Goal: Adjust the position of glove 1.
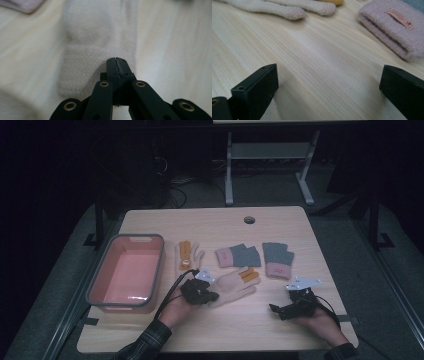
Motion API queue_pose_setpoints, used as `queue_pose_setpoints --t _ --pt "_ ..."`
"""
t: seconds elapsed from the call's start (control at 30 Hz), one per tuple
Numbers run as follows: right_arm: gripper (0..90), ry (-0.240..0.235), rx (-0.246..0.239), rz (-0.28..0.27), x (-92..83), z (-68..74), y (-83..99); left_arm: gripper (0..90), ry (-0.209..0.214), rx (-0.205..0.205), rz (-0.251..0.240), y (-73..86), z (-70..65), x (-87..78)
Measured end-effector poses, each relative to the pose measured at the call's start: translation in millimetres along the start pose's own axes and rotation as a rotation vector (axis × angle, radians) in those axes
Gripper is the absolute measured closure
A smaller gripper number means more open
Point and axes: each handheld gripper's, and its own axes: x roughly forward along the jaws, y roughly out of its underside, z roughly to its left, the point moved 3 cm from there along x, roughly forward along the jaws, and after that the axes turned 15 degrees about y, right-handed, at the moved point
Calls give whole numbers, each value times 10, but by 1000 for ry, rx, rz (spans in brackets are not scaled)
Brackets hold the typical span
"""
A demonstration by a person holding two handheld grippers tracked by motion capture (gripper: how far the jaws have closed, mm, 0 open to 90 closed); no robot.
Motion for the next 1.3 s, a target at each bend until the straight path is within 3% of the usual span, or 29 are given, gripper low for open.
queue_pose_setpoints --t 0.03,0.1,0.13,0.27,0.37,0.5,0.63,0.8,0.93,1.13,1.3 --pt "18 0 0 0 0 0 0 896 6 14 17 6 -32 3" --pt "18 0 -1 0 0 0 0 896 23 6 2 19 -127 42" --pt "17 0 -1 0 0 0 0 896 25 25 14 27 -149 45" --pt "18 0 -5 -3 4 -2 -3 880 15 34 5 -11 -169 22" --pt "18 0 -4 -2 4 -2 -3 782 -28 36 -29 -90 -120 -31" --pt "18 0 -3 -2 3 -1 -3 539 -102 44 -58 -207 -42 -48" --pt "18 0 -4 -2 4 -2 -3 385 -134 56 -77 -329 51 -20" --pt "18 0 -4 -2 3 -1 -3 298 -132 52 -99 -393 141 104" --pt "18 0 -4 -2 3 -1 -3 299 -121 41 -50 -384 214 257" --pt "18 -3 -4 -1 -2 1 1 533 -89 30 -15 -363 199 300" --pt "18 -3 -4 -1 -1 1 2 574 -74 13 -17 -351 122 267"
